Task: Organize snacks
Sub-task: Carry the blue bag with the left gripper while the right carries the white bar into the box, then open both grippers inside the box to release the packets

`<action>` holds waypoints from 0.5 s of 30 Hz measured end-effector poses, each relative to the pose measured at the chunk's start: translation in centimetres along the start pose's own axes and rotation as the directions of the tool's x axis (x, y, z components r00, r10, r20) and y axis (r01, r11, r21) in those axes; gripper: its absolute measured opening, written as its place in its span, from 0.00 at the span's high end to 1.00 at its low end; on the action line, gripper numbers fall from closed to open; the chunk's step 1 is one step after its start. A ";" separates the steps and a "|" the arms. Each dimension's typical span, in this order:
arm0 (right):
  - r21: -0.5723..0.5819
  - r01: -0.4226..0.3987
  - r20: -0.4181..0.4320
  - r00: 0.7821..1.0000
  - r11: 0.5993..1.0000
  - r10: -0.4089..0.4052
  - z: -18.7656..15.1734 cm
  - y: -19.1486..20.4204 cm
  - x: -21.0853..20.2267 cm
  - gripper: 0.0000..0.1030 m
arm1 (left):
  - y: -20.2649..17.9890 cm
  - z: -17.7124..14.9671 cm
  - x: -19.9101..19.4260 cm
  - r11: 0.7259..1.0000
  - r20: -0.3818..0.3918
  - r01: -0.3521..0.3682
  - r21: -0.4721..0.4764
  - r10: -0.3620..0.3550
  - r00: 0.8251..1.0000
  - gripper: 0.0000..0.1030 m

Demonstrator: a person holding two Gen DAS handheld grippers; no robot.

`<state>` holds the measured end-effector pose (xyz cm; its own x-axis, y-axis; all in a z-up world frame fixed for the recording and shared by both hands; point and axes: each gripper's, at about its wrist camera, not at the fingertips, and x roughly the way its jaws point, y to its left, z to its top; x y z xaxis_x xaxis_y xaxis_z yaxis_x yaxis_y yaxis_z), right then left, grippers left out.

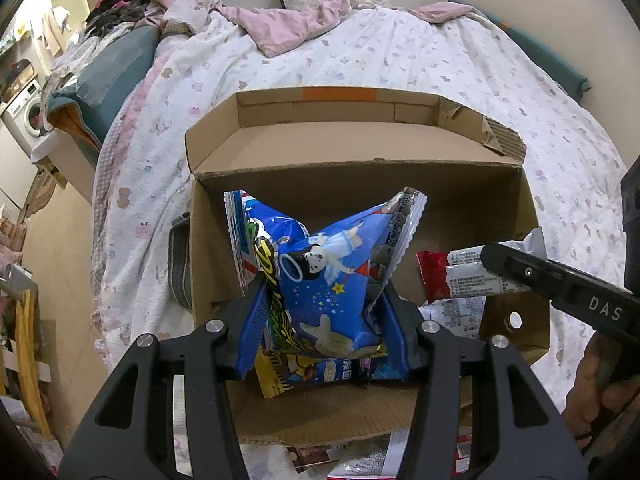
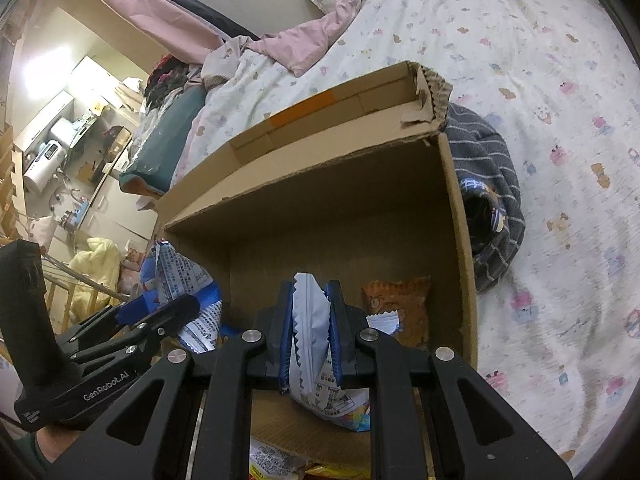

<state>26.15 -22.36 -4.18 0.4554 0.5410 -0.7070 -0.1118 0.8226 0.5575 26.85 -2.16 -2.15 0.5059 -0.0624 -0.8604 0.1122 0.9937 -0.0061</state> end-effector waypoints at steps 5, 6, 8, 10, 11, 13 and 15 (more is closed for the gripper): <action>0.011 0.028 -0.015 1.000 1.000 -0.028 0.0 -0.5 0.4 0.80 | -0.2 0.0 -0.1 1.000 0.006 -0.007 0.019 0.007 1.000 0.53; 0.012 0.032 -0.016 0.999 0.999 -0.031 -0.1 -0.6 0.4 0.80 | -0.1 0.0 -0.1 1.000 0.006 -0.010 0.019 0.010 1.000 0.53; 0.017 0.035 -0.022 0.999 0.999 -0.035 -0.1 -0.8 0.4 0.80 | 0.0 0.0 0.1 1.000 0.000 -0.011 0.014 0.011 1.000 0.53; 0.016 0.041 -0.023 0.999 0.999 -0.041 -0.2 -0.8 0.3 0.80 | 0.1 -0.1 0.1 1.000 -0.007 -0.013 0.007 0.013 1.000 0.53; 0.014 0.045 -0.023 0.999 0.999 -0.045 -0.2 -0.8 0.3 0.80 | 0.2 -0.1 0.2 1.000 -0.009 -0.013 0.004 0.013 1.000 0.53; 0.007 0.047 -0.022 0.999 0.999 -0.047 -0.2 -0.6 0.1 0.79 | 0.3 -0.1 0.1 1.000 -0.009 -0.012 -0.001 0.011 1.000 0.53; -0.004 0.061 -0.015 0.998 0.998 -0.061 -0.1 -0.4 -0.1 0.67 | 0.4 -0.1 0.1 1.000 -0.010 -0.007 -0.003 0.006 1.000 0.51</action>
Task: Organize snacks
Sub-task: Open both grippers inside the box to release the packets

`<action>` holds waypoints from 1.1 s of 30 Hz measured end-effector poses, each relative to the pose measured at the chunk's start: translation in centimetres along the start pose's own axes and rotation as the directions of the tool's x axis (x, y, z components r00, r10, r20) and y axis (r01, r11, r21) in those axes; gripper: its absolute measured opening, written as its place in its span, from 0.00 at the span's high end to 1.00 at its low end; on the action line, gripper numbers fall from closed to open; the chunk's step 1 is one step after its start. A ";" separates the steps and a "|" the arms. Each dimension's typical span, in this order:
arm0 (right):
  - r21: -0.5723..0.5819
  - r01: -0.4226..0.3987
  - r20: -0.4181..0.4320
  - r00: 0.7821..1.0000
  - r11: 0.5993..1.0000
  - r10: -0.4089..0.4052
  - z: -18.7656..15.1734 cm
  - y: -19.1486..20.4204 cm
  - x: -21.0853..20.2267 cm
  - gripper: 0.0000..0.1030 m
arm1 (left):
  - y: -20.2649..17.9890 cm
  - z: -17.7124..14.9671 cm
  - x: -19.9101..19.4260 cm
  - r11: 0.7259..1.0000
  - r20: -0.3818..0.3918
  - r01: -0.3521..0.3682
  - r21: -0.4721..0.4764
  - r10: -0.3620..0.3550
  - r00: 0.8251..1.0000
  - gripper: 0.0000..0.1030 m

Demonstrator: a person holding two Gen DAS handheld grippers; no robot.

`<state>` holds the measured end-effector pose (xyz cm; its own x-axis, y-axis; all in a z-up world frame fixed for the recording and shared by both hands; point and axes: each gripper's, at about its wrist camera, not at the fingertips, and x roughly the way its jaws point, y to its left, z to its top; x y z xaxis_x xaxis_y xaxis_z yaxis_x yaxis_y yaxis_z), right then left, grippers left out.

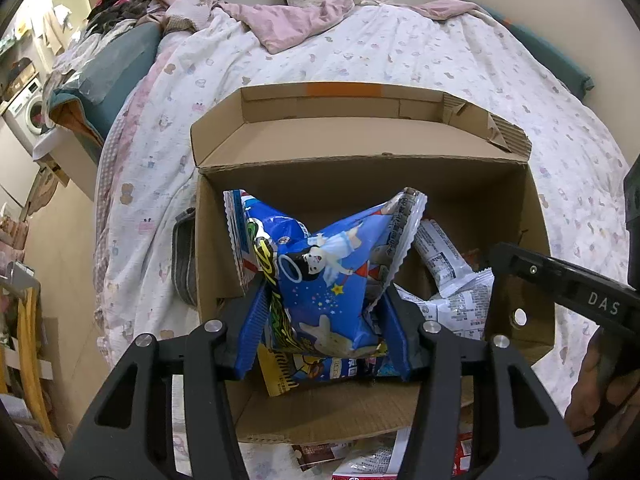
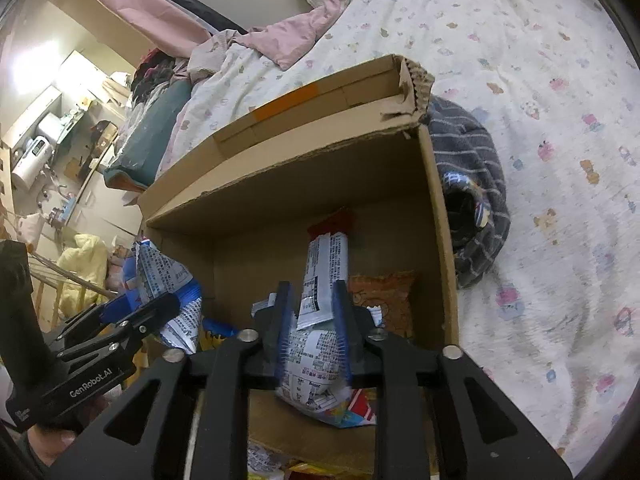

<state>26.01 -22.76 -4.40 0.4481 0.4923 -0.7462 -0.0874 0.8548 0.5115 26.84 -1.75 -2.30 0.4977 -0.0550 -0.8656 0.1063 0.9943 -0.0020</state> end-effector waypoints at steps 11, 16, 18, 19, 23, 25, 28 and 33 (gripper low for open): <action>0.006 -0.006 0.059 0.998 1.000 0.006 0.5 -0.3 -1.8 0.09 | 0.2 0.0 -1.1 1.000 0.039 0.028 -0.012 -0.028 0.999 0.17; 0.014 -0.007 0.055 0.998 1.000 0.006 0.7 -0.5 -1.7 0.09 | 0.4 0.0 -1.0 1.000 0.034 0.022 -0.021 -0.022 0.999 0.17; 0.006 -0.006 0.057 0.998 1.000 0.006 0.6 -0.4 -1.8 0.09 | 0.5 -0.1 -1.1 1.000 0.037 0.023 -0.021 -0.022 0.999 0.17; 0.002 -0.004 0.056 0.998 1.000 0.004 0.6 -0.4 -1.8 0.09 | 0.6 -0.1 -1.2 1.000 0.041 0.021 -0.022 -0.020 0.999 0.17; 0.001 -0.006 0.056 0.998 1.000 0.006 0.5 -0.3 -1.9 0.09 | 0.9 -0.2 -1.5 0.999 0.048 0.015 -0.033 -0.013 0.999 0.17; -0.001 -0.006 0.059 0.998 1.000 0.006 0.5 -0.2 -2.1 0.09 | 1.1 -0.4 -1.9 0.999 0.054 0.013 -0.043 -0.011 0.998 0.17; -0.009 -0.003 0.070 0.998 1.000 0.004 0.5 -0.1 -2.7 0.09 | 1.4 -0.9 -2.5 0.998 0.058 0.013 -0.059 -0.010 0.998 0.17; -0.028 0.012 0.092 0.996 1.000 -0.010 -0.4 0.4 -4.2 0.09 | 1.7 -1.7 -3.8 0.995 0.078 0.023 -0.095 -0.015 0.997 0.17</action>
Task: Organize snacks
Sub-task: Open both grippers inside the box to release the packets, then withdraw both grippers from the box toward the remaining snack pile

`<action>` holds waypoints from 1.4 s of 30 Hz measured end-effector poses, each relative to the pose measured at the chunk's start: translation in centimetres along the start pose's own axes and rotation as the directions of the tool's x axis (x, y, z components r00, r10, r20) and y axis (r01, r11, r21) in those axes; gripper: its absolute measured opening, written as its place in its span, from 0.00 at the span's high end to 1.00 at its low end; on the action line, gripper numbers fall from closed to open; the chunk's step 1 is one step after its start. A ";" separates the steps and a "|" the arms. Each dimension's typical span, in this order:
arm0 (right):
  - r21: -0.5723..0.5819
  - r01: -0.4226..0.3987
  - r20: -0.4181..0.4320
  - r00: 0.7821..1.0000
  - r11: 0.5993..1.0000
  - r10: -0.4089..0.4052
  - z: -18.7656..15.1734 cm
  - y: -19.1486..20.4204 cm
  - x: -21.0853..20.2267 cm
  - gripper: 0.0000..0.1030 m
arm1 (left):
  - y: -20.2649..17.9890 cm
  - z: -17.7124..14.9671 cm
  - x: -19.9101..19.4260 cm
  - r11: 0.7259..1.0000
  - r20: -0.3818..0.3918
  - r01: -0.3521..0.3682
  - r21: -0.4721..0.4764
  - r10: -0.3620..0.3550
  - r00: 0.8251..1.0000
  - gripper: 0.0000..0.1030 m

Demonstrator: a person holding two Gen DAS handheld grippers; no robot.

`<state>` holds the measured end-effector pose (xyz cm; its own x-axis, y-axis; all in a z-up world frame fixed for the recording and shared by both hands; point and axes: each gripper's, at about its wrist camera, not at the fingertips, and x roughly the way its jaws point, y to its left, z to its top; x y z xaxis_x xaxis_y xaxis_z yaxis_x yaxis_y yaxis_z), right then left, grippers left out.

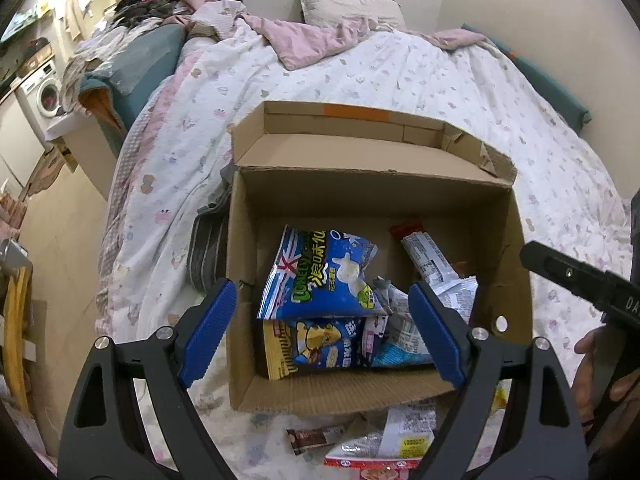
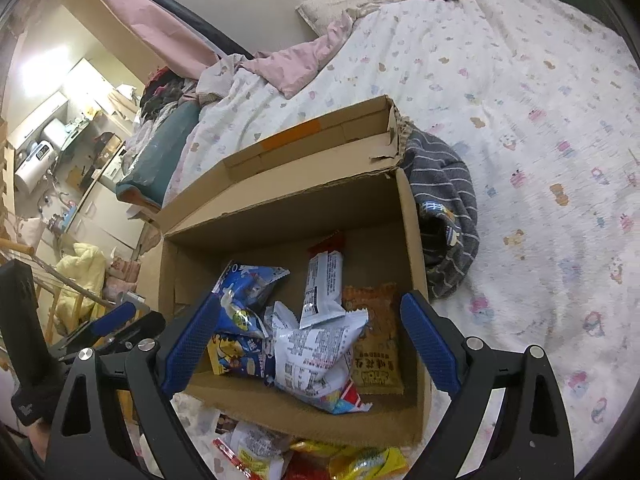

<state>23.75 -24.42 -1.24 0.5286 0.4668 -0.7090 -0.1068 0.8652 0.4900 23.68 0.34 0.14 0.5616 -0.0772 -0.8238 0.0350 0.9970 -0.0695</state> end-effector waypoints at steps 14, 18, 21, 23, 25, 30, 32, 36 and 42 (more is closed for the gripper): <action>-0.003 0.019 0.034 0.999 1.000 -0.019 -2.7 1.0 -4.2 0.09 | 1.4 -2.9 -3.5 0.993 0.003 0.074 -0.097 -0.074 0.997 0.14; 0.009 0.018 0.034 0.999 1.000 -0.018 -3.7 0.9 -5.1 0.09 | 1.0 -4.2 -5.1 0.997 0.035 0.041 -0.061 -0.039 0.999 0.14; 0.012 0.017 0.032 0.999 1.000 -0.017 -4.8 1.0 -5.8 0.09 | 0.6 -5.0 -6.2 0.999 0.056 0.037 -0.032 -0.035 0.998 0.14; 0.010 0.016 0.026 1.000 1.000 -0.017 -5.6 1.1 -6.3 0.09 | 0.7 -5.5 -6.5 0.999 0.060 0.031 -0.030 -0.030 0.998 0.14; 0.004 0.024 0.015 1.000 1.000 -0.024 -6.5 1.2 -6.7 0.09 | 1.1 -6.1 -6.7 0.999 0.051 0.036 -0.041 -0.034 0.998 0.14; 0.003 0.022 0.003 1.000 1.000 -0.022 -8.7 0.7 -7.8 0.08 | 1.7 -8.1 -6.9 0.998 0.021 0.024 -0.064 -0.022 1.000 0.14; -0.001 0.034 -0.013 0.999 0.999 -0.034 -9.3 0.5 -7.8 0.08 | 2.0 -8.9 -6.6 0.997 0.001 0.016 -0.074 -0.016 1.000 0.14; -0.001 0.051 -0.056 0.997 0.999 -0.051 -10.6 -0.4 -7.3 0.08 | 2.7 -10.1 -5.8 0.995 -0.038 -0.005 -0.095 0.001 0.999 0.14; 0.077 -0.006 -0.148 0.989 0.997 0.017 -11.5 -1.9 -5.7 0.08 | 4.6 -11.1 -5.1 0.989 -0.076 -0.031 -0.146 0.020 0.997 0.14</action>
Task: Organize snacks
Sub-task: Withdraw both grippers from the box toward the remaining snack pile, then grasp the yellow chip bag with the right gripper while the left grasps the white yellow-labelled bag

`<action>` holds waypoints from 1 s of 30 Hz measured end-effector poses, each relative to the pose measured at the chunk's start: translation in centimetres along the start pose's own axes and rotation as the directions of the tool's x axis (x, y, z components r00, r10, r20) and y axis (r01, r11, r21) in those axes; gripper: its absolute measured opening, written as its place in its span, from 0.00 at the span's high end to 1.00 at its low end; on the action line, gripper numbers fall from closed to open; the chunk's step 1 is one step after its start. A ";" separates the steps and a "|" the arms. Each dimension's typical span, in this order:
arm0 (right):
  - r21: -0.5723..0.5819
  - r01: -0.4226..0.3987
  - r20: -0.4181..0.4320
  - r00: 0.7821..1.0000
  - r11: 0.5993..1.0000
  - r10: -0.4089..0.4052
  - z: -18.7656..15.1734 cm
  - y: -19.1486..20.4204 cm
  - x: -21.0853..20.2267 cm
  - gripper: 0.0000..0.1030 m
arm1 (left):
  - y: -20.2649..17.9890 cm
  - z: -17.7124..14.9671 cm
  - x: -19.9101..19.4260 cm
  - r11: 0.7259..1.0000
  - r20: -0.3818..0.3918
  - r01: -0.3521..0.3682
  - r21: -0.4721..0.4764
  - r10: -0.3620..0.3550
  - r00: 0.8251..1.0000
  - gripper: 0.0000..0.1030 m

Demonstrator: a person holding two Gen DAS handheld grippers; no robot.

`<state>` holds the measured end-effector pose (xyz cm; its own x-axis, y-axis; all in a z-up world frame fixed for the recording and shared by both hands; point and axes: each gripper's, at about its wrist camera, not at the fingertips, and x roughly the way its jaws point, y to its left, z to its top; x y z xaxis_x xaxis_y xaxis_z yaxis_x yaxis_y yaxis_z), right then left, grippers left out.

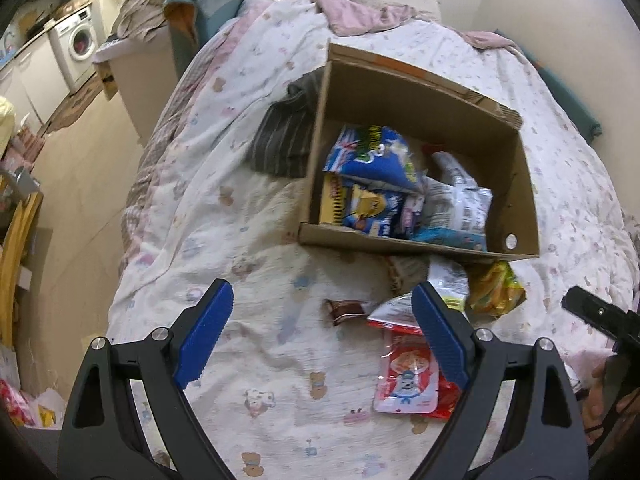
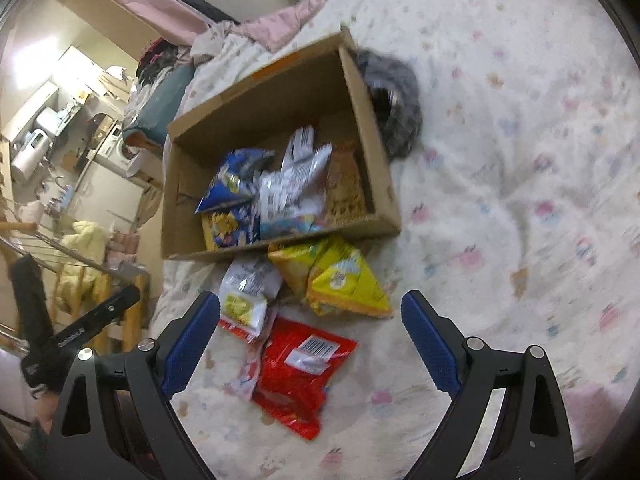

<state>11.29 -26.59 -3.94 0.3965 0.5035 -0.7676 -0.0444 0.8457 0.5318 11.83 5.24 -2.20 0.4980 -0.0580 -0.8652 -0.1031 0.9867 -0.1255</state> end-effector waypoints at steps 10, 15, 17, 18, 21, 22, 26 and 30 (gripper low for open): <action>0.081 0.123 -0.141 0.984 0.989 -0.111 1.1 -1.0 6.1 0.08 | 1.6 0.1 0.0 1.000 -0.007 0.003 -0.025 -0.003 1.000 0.14; 0.029 0.189 -0.201 0.963 0.982 -0.179 2.0 -0.3 9.6 0.08 | 2.2 0.0 -0.1 1.000 -0.004 -0.004 -0.020 0.004 1.000 0.14; 0.008 0.220 -0.211 0.954 0.976 -0.213 1.9 -0.2 10.3 0.08 | 2.4 -0.2 0.0 1.000 -0.005 -0.008 -0.015 0.008 1.000 0.14; -0.007 0.237 -0.204 0.951 0.972 -0.233 1.9 -0.2 10.4 0.09 | 2.5 -0.3 0.0 1.000 -0.007 -0.011 -0.012 0.011 1.000 0.14; -0.033 0.234 -0.206 0.950 0.972 -0.235 1.8 0.0 10.4 0.23 | 2.8 -0.6 0.2 1.000 -0.017 -0.012 -0.013 0.012 1.000 0.14; -0.039 0.236 -0.207 0.949 0.971 -0.239 1.8 -0.1 10.3 0.28 | 2.9 -0.6 0.3 1.000 -0.021 -0.009 -0.018 0.009 1.000 0.14; -0.059 0.218 -0.177 0.958 0.974 -0.225 1.2 0.3 9.0 0.42 | 2.4 -0.5 0.5 1.000 -0.038 0.006 -0.025 -0.007 0.999 0.14; -0.061 0.187 -0.134 0.972 0.980 -0.194 0.7 0.5 6.5 0.45 | 0.6 -0.5 1.3 1.000 -0.078 0.031 -0.001 -0.031 0.996 0.14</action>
<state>14.53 -23.02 -8.41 0.2714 0.3492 -0.8969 -0.0256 0.9342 0.3559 11.95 5.63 -3.61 0.4323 -0.0998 -0.8962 -0.0889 0.9843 -0.1525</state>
